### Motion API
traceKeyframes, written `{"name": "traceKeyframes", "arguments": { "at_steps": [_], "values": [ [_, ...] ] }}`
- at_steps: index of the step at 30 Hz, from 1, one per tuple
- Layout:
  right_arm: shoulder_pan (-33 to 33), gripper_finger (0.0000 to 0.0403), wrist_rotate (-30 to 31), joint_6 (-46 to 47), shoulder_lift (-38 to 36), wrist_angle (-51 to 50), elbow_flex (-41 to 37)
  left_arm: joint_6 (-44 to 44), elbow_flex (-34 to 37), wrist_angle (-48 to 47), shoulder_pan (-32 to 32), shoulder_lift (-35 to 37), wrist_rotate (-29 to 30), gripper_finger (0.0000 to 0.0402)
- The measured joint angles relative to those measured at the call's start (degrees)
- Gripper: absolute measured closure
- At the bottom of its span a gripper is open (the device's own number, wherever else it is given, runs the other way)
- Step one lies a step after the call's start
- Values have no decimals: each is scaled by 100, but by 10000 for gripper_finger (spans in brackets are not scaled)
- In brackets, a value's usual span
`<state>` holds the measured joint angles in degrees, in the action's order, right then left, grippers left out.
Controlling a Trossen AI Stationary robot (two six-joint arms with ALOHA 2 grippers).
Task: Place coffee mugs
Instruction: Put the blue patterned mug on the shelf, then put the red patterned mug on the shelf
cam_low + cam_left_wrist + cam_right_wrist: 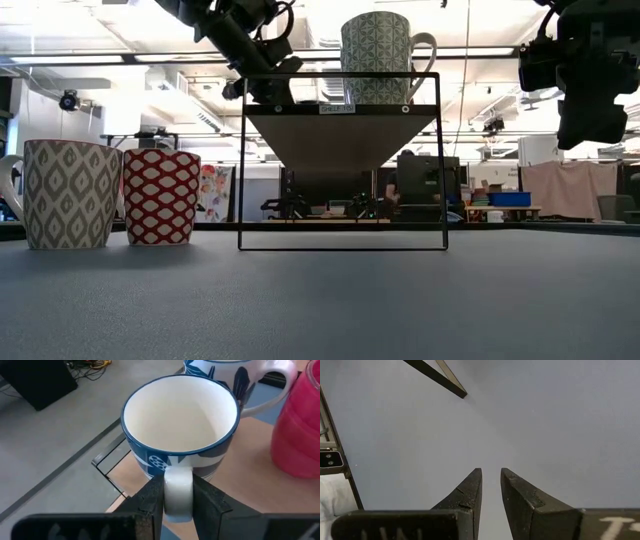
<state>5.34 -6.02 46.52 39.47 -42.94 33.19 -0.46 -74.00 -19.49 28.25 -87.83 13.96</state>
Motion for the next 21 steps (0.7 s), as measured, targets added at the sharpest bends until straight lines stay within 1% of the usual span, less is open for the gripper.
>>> {"name": "traceKeyframes", "arguments": {
  "at_steps": [5,15,18,21],
  "values": [
    [2,342,0,0,0,0,0,19,0,22,-1,24,44,327],
    [1,342,0,0,0,0,0,143,-24,22,-9,295,120,281],
    [2,342,0,0,2,0,0,128,-24,-243,-65,523,60,276],
    [1,342,0,0,2,0,0,-103,-24,-741,-178,811,52,275]
  ]
}}
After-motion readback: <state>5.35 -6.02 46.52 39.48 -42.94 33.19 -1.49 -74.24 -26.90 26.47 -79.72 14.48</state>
